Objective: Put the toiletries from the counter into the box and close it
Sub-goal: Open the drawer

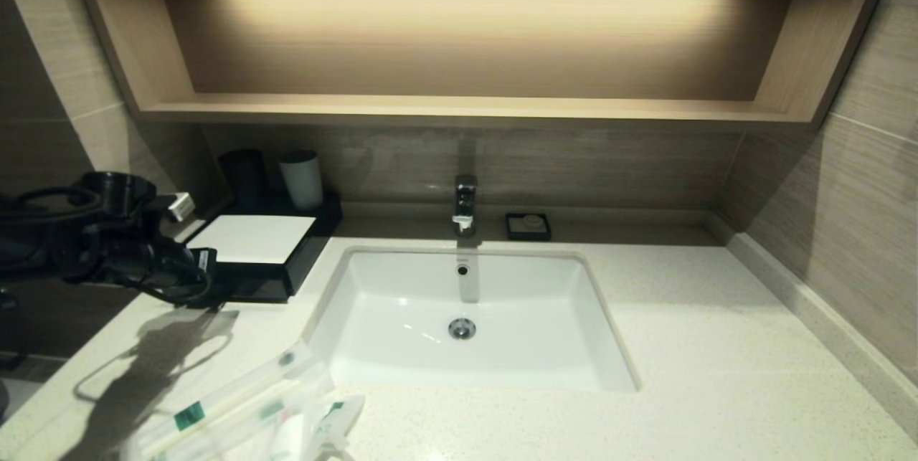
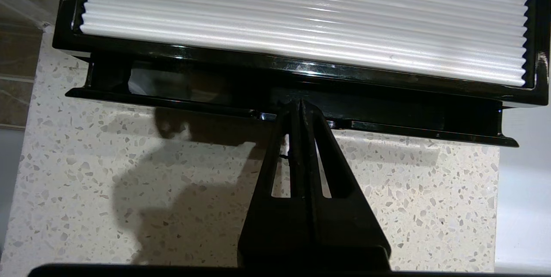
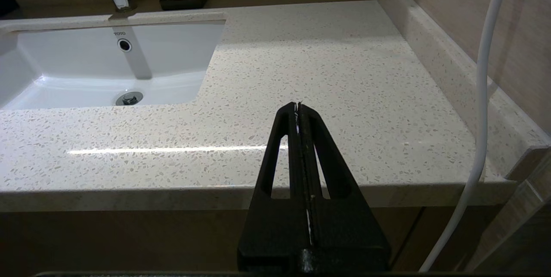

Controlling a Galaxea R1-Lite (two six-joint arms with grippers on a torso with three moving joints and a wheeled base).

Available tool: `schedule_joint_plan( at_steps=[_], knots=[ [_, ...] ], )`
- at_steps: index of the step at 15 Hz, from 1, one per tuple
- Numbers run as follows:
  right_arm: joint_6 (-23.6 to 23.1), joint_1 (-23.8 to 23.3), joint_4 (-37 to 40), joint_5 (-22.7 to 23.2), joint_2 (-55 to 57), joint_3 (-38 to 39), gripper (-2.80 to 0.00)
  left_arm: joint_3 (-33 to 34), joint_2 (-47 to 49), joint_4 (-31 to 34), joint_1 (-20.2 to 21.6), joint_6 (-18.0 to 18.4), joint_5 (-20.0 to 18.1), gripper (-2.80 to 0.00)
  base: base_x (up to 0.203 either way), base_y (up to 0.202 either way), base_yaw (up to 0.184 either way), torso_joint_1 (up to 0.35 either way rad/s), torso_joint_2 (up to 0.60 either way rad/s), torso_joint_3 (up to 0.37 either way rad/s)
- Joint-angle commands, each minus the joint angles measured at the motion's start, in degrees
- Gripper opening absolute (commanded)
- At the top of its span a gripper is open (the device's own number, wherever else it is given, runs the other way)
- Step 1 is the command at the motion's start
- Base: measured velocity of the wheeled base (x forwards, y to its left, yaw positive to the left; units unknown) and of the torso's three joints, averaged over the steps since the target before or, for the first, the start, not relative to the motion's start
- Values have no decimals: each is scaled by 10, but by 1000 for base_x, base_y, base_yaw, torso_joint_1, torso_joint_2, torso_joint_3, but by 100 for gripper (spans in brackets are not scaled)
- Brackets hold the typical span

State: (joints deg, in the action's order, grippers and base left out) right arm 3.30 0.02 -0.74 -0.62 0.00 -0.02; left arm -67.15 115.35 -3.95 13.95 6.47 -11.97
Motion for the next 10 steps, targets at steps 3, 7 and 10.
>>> schedule_joint_plan(
  at_steps=[3,7,10],
  knots=[
    [0,0,0,0,0,0,-280,-4,15,-5,0,3,0,-280,0,0,0,0,0,0],
    [0,1,0,0,0,0,-280,-7,24,-6,0,6,-1,-280,0,0,0,0,0,0],
    [0,0,0,0,0,0,-280,-12,30,-9,0,5,-2,-280,0,0,0,0,0,0]
  ],
)
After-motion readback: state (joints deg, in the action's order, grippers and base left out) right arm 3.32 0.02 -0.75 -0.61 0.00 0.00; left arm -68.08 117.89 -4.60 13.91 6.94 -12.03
